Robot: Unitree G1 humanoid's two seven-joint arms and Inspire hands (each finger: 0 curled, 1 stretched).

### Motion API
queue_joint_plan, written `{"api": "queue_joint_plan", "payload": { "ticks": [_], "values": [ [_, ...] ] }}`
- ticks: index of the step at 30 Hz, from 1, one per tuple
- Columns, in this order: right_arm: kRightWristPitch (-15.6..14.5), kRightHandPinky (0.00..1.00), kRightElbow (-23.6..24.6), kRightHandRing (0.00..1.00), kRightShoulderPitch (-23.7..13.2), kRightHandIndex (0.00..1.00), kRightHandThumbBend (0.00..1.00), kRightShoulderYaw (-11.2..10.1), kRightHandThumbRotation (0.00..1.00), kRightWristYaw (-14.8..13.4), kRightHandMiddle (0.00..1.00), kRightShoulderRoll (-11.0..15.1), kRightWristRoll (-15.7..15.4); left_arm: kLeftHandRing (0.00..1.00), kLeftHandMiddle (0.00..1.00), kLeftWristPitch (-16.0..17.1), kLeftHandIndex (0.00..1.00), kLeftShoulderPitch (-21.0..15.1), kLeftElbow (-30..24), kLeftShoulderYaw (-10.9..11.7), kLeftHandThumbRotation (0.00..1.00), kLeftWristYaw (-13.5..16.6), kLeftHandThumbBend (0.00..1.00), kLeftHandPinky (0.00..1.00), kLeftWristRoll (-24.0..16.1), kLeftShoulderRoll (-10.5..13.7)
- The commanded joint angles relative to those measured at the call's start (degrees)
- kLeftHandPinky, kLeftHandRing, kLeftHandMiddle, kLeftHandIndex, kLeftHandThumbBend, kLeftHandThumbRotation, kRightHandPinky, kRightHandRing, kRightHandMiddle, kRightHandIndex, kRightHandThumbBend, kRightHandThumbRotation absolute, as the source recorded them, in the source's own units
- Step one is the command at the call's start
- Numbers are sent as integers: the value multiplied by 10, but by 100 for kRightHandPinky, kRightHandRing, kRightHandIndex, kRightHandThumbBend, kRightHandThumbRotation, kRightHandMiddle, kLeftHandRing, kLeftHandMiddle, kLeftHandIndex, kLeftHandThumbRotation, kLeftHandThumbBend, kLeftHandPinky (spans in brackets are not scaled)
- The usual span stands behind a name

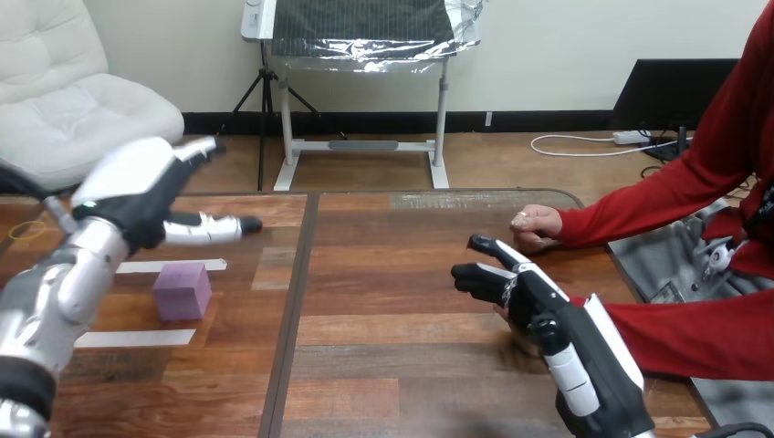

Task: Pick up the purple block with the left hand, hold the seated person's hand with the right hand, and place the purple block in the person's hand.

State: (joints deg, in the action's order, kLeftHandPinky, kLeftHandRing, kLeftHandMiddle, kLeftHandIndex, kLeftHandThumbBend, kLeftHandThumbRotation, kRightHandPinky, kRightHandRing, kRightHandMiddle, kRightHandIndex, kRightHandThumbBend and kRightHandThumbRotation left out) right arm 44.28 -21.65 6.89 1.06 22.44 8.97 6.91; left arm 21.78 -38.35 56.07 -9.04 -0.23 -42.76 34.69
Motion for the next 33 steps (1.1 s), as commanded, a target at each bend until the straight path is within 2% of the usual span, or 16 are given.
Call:
{"api": "queue_joint_plan", "payload": {
  "ticks": [1,5,8,11,13,18,24,33],
  "values": [
    [29,85,7,80,-29,88,91,-4,100,3,80,-9,19,90,91,-35,92,-106,57,-62,63,-10,81,83,-42,14],
    [26,85,8,80,-29,88,91,-3,100,3,80,-9,20,92,92,-45,92,-122,79,-89,58,-20,87,87,-62,13],
    [33,85,4,80,-30,88,92,-4,100,2,80,-12,22,93,93,-76,93,-135,94,-102,53,-54,90,90,-66,5],
    [38,85,0,80,-32,88,92,-4,100,5,79,-15,29,95,94,-96,93,-144,106,-110,46,-73,93,91,-67,-1],
    [37,85,1,79,-31,87,94,-4,100,5,79,-17,32,96,95,-106,93,-147,111,-114,40,-80,95,90,-64,-3],
    [47,83,-7,78,-35,86,96,-6,100,15,78,-24,54,96,95,-126,93,-155,127,-133,32,-90,98,89,-71,-7],
    [61,81,-18,77,-40,84,95,-9,100,21,76,-33,73,97,96,-149,94,-164,141,-147,26,-111,100,89,-67,-11],
    [73,80,-25,76,-44,83,96,-13,100,22,75,-36,77,99,97,-181,94,-174,156,-164,21,-135,100,87,-63,-19]
  ]
}}
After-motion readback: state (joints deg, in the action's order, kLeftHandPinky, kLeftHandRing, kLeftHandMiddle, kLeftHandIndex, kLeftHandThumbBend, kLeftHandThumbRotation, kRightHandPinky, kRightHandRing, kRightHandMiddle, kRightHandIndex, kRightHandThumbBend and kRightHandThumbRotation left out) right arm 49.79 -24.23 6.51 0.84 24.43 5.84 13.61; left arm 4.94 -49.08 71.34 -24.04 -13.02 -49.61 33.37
